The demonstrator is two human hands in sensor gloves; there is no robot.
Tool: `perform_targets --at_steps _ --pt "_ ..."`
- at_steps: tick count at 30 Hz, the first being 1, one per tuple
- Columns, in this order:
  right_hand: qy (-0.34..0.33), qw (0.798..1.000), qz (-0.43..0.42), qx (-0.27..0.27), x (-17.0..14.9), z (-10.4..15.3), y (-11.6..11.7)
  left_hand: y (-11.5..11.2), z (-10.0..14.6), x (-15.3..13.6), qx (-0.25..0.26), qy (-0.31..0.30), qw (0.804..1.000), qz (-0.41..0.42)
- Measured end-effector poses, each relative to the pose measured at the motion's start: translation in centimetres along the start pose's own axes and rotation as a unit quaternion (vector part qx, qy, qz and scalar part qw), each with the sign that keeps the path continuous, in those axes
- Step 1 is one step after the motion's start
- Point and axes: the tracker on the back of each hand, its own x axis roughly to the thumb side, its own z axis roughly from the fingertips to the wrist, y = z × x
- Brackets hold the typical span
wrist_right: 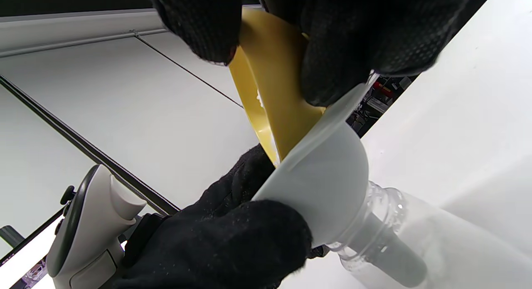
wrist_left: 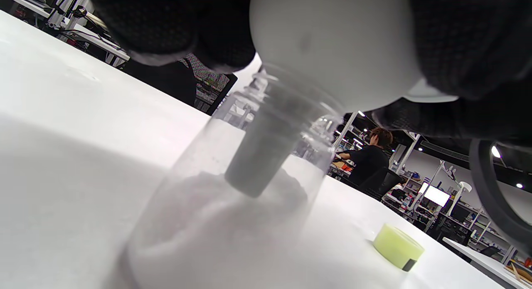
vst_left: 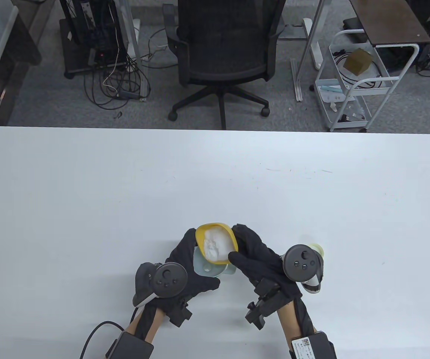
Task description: Unscrew the press dispenser and pour salt into it
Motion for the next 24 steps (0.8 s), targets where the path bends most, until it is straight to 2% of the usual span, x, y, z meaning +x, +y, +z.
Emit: perform_targets --at_steps 24 --pt "-0.007 1.000 0.011 0.005 0.12 0.03 0.15 0.03 0.01 0.05 -0.002 -0.002 1.000 -0.001"
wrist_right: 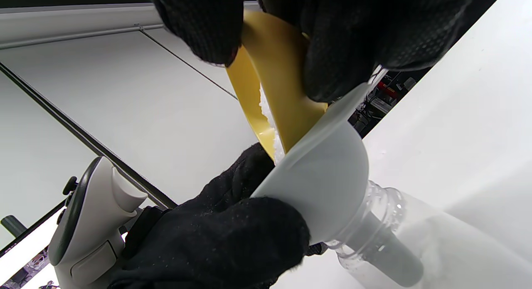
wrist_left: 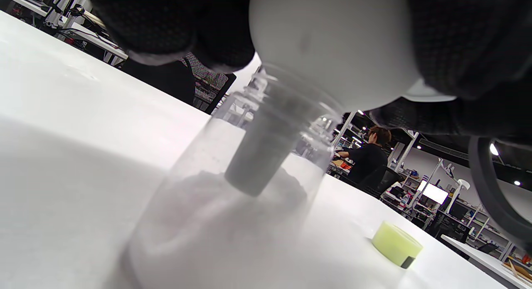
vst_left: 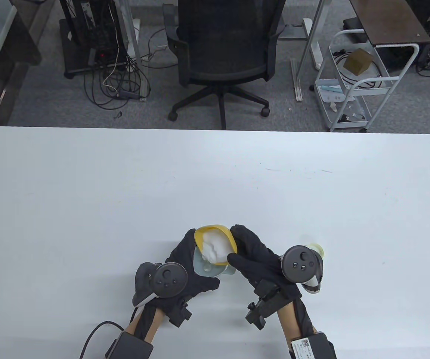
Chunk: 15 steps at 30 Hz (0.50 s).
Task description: Unscrew the press dispenser and pour salt into it
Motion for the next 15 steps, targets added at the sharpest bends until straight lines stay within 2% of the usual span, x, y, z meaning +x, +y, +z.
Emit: perform_targets --at_steps 15 --pt "-0.002 1.000 0.002 0.001 0.07 -0.01 0.02 0.00 0.00 0.00 0.000 0.000 1.000 0.000"
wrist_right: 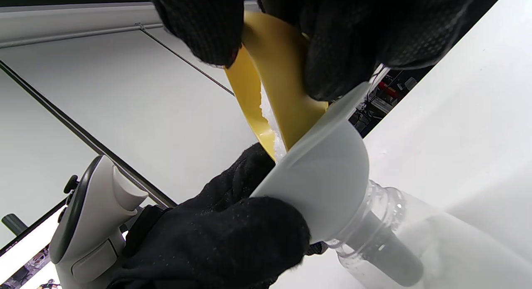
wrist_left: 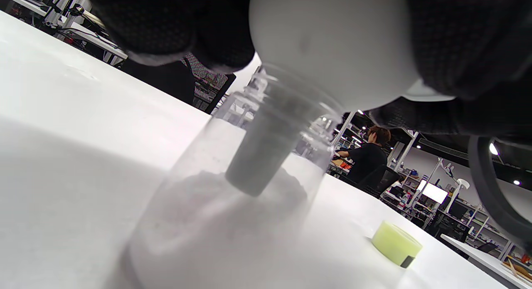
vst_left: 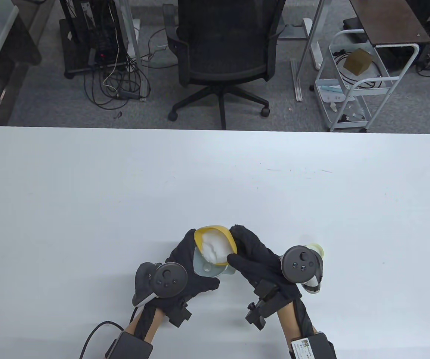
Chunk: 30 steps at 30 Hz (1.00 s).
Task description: Unscrew the press dispenser and pour salt into it
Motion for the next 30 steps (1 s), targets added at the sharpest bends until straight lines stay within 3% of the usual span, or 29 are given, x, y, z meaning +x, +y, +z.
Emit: perform_targets --at_steps 30 --pt "-0.003 1.000 0.006 0.003 0.12 0.01 0.03 0.00 0.00 0.02 -0.002 -0.001 1.000 -0.001"
